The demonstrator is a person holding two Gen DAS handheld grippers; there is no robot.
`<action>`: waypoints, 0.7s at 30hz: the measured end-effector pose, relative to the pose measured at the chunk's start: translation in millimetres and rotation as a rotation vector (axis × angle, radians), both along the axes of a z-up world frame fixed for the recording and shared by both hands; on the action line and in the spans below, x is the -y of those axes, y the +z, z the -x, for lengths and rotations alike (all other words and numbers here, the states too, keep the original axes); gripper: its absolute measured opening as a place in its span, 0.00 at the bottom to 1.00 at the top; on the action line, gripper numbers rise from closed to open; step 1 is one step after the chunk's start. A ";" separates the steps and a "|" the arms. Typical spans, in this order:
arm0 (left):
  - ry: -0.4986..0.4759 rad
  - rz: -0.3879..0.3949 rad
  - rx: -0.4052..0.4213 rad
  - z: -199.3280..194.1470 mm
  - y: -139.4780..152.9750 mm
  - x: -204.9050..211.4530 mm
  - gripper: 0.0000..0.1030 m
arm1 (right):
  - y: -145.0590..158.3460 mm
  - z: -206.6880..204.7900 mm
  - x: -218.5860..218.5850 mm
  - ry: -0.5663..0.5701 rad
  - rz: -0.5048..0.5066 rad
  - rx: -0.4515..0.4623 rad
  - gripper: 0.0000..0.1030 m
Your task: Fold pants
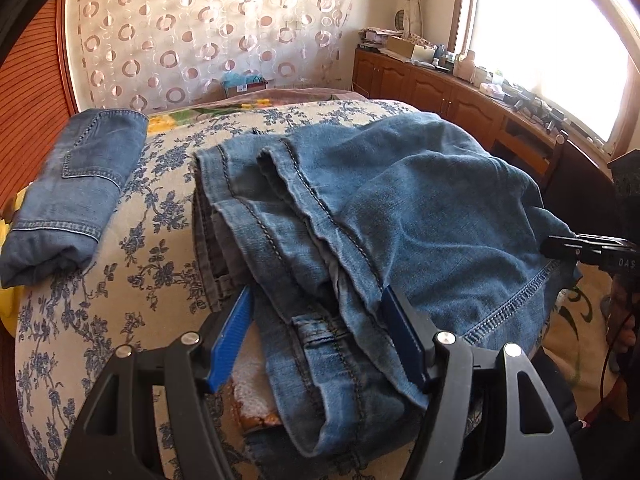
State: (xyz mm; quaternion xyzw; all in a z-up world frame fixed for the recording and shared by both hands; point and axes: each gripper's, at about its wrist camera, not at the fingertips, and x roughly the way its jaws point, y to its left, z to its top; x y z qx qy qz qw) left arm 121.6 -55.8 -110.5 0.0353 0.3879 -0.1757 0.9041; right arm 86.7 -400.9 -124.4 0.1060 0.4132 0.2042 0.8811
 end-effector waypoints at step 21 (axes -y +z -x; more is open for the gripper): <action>0.175 0.060 0.101 29.7 34.3 -90.5 0.65 | 96.8 -12.5 -129.4 0.154 0.064 0.287 0.14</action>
